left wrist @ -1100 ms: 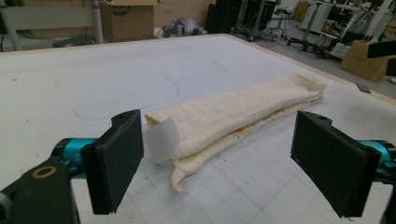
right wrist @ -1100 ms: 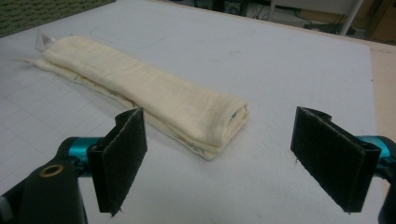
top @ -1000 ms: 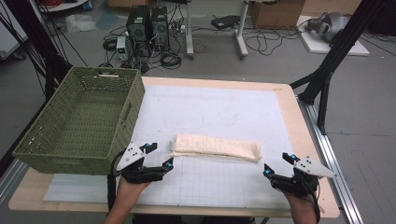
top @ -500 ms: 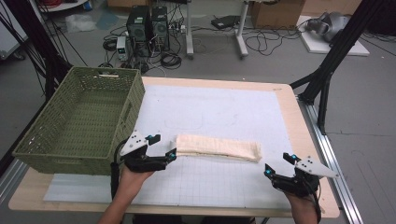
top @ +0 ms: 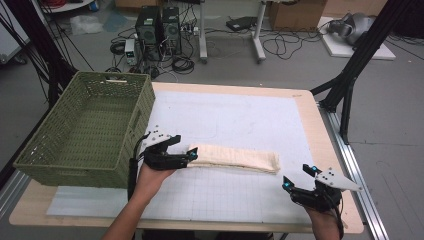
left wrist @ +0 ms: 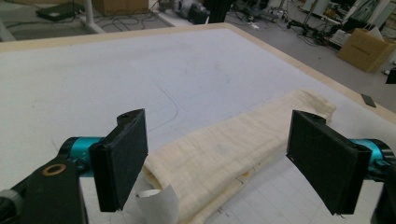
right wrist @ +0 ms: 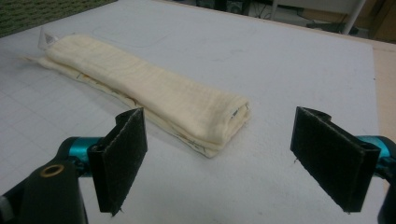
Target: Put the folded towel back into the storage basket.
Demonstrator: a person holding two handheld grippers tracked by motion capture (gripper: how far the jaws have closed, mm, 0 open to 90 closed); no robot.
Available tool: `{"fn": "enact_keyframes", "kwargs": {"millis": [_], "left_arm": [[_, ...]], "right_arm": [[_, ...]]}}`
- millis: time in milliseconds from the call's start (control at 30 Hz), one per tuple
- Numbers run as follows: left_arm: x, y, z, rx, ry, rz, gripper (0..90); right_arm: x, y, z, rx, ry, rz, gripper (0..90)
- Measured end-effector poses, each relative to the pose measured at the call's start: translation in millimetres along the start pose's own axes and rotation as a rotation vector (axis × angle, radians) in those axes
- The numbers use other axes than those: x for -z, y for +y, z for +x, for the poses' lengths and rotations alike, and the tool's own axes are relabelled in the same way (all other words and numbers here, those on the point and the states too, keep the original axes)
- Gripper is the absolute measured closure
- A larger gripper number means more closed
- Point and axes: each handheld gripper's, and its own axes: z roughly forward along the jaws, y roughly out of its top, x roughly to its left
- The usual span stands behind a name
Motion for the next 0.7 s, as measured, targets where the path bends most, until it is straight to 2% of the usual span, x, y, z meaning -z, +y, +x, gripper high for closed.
{"fn": "enact_keyframes", "kwargs": {"millis": [200, 367, 600, 700], "left_arm": [[-13.4, -4.8, 5.4, 0.004, 0.051, 0.073, 22.2], [-22.2, -8.8, 7.0, -0.002, 0.067, 0.132, 26.5], [-33.5, -15.3, 11.0, -0.013, 0.119, 0.223, 33.2], [-34.7, -16.7, 11.7, -0.016, 0.138, 0.233, 37.3]], "right_arm": [[0.4, -0.4, -0.6, -0.004, 0.002, 0.0, 17.3], [0.5, -0.1, -0.4, 0.001, 0.003, -0.002, 17.3], [0.8, -0.4, -0.6, 0.001, 0.003, 0.001, 17.3], [0.9, -0.7, -1.3, 0.004, 0.003, 0.001, 17.3]]}}
